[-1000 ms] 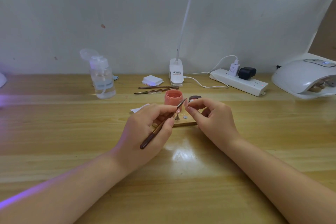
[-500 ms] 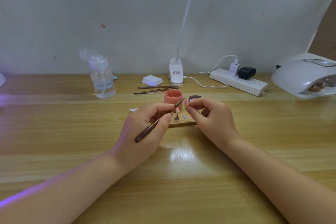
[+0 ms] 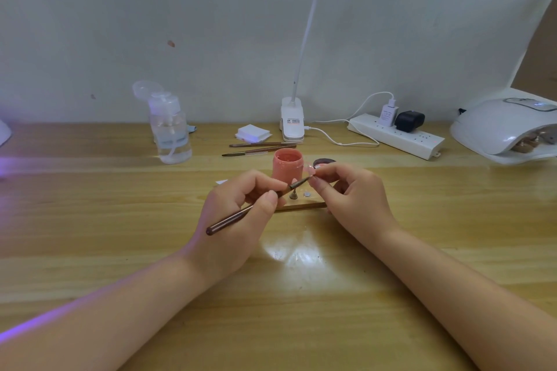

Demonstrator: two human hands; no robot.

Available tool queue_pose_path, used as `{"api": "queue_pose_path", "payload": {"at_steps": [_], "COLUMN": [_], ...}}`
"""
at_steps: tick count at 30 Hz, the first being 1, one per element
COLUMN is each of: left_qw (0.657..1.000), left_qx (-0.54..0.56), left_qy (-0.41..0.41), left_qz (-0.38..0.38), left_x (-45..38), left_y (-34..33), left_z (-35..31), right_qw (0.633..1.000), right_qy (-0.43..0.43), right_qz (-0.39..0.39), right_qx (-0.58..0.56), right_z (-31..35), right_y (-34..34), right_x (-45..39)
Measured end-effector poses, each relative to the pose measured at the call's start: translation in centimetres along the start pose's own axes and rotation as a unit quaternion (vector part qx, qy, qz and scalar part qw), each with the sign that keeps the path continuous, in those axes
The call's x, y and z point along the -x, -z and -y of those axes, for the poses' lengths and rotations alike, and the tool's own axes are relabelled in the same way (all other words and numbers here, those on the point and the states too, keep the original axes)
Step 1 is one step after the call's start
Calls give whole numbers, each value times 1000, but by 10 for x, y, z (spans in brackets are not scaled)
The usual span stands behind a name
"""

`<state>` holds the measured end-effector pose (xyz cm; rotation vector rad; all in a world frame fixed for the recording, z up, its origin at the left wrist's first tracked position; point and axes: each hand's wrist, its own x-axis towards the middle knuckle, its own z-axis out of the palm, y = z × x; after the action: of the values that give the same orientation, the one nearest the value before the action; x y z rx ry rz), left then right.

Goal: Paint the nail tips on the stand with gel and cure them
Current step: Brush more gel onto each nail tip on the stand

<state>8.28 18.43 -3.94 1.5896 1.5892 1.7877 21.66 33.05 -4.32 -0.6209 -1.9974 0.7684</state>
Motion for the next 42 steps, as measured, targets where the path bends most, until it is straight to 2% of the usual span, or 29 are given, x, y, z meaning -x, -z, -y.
{"api": "queue_pose_path", "payload": {"at_steps": [5, 11, 16, 19, 22, 27, 32, 37, 42], "left_qw": [1000, 1000, 999, 998, 998, 998, 998, 999, 1000], "left_qx": [-6, -22, -40, -66, -54, -63, -53, -27, -26], "left_qy": [-3, -10, 1, -12, -25, -19, -16, -26, 6], "left_qz": [-16, 6, -16, 5, 14, -15, 21, -24, -14], "left_x": [-1, 0, -2, -2, -1, -1, -1, -1, -2], "left_y": [-2, 0, -1, -1, 0, -2, 0, -1, -2], "left_z": [-1, -1, -1, -2, -2, -3, -1, -1, 0], "right_qw": [1000, 1000, 1000, 1000, 1000, 1000, 1000, 1000, 1000], "right_qy": [-2, 0, 0, 3, 0, 0, 2, -3, -7], "right_qz": [4, 2, 1, -4, -4, -2, -3, 1, 9], "right_qx": [-1, 2, 2, 10, 15, 14, 19, 2, -12], "right_z": [0, 0, -1, -2, -3, -4, -2, -1, 0], "right_y": [0, 0, -1, -1, -1, 0, -1, 0, 0], "right_x": [0, 0, 0, 0, -1, -1, -1, 0, 0]}}
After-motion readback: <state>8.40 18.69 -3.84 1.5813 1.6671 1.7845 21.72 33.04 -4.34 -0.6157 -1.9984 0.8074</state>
